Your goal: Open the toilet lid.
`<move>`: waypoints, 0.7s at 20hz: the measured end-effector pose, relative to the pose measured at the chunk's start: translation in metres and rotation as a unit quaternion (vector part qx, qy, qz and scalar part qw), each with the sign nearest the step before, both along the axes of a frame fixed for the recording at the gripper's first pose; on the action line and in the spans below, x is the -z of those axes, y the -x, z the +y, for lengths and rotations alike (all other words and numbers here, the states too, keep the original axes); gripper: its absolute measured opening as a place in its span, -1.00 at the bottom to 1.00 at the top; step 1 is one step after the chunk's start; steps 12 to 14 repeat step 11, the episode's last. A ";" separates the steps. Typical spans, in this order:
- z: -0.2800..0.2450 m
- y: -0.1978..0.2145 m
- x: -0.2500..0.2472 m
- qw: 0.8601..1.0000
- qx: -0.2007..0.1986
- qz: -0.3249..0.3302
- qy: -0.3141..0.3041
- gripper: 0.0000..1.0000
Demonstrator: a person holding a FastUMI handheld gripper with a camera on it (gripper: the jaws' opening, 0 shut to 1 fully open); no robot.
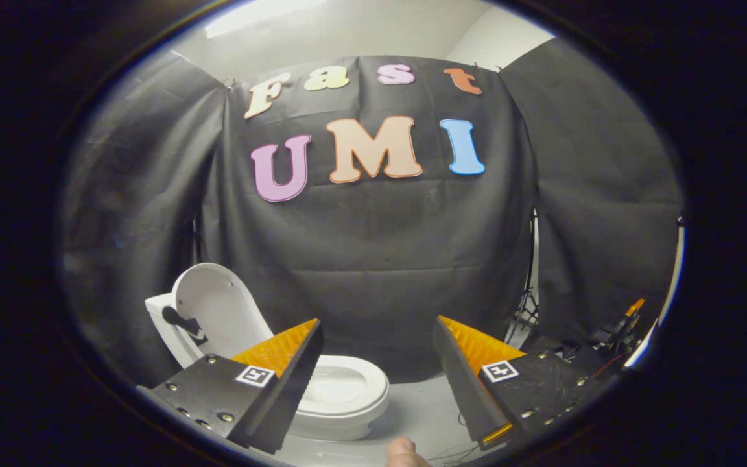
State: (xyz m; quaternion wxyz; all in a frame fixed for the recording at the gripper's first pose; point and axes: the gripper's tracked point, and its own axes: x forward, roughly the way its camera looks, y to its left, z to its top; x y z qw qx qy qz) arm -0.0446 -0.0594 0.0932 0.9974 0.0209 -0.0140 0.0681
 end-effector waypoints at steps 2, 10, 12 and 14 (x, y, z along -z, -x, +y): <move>-0.004 -0.001 0.001 1.000 0.000 -0.006 -0.002 1.00; 0.009 -0.006 0.015 1.000 -0.010 0.001 -0.001 1.00; 0.013 -0.007 0.014 1.000 -0.011 0.001 -0.001 1.00; 0.013 -0.007 0.014 1.000 -0.011 0.001 -0.001 1.00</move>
